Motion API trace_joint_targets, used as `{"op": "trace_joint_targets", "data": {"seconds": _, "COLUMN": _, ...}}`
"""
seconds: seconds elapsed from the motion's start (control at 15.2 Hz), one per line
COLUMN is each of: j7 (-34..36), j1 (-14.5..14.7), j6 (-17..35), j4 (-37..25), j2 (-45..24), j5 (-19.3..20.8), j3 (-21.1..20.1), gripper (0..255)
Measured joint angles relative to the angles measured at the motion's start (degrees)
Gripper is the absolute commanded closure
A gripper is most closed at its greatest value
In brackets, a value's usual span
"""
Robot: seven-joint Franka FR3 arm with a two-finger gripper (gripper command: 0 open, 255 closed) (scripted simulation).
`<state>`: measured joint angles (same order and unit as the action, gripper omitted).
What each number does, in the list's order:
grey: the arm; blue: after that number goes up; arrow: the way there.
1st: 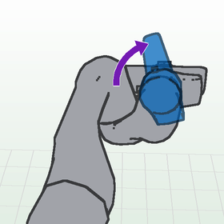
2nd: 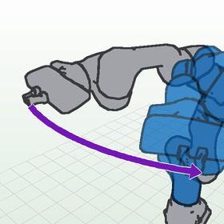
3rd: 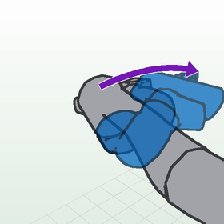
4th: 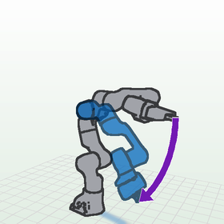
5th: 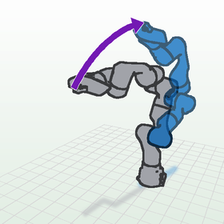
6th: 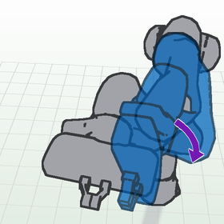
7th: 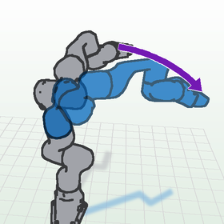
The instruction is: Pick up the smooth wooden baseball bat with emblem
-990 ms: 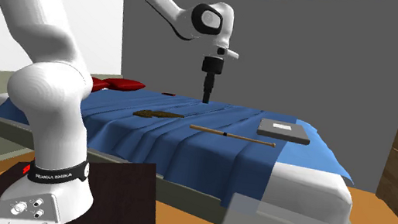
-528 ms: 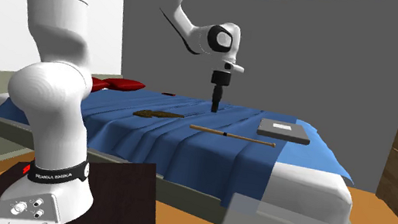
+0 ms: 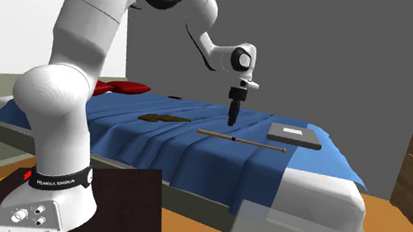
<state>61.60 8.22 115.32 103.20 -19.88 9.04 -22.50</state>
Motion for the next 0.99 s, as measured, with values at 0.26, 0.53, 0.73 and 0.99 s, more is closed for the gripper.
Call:
{"op": "trace_joint_targets", "data": {"seconds": 0.26, "j7": 5.07, "j1": 3.42, "j6": -1.21, "j4": -10.76, "j2": -10.10, "j5": 2.96, "j3": 1.53, "gripper": 0}}
{"op": "trace_joint_targets", "data": {"seconds": 0.53, "j7": 7.38, "j1": 5.77, "j6": -2.93, "j4": -19.62, "j2": -17.38, "j5": 4.42, "j3": 2.88, "gripper": 0}}
{"op": "trace_joint_targets", "data": {"seconds": 0.73, "j7": 7.87, "j1": 5.94, "j6": -1.11, "j4": -18.82, "j2": -18.46, "j5": 4.81, "j3": 3.16, "gripper": 0}}
{"op": "trace_joint_targets", "data": {"seconds": 0.99, "j7": 8.09, "j1": 6.14, "j6": 0.44, "j4": -18.70, "j2": -19.93, "j5": 5.24, "j3": 3.48, "gripper": 255}}
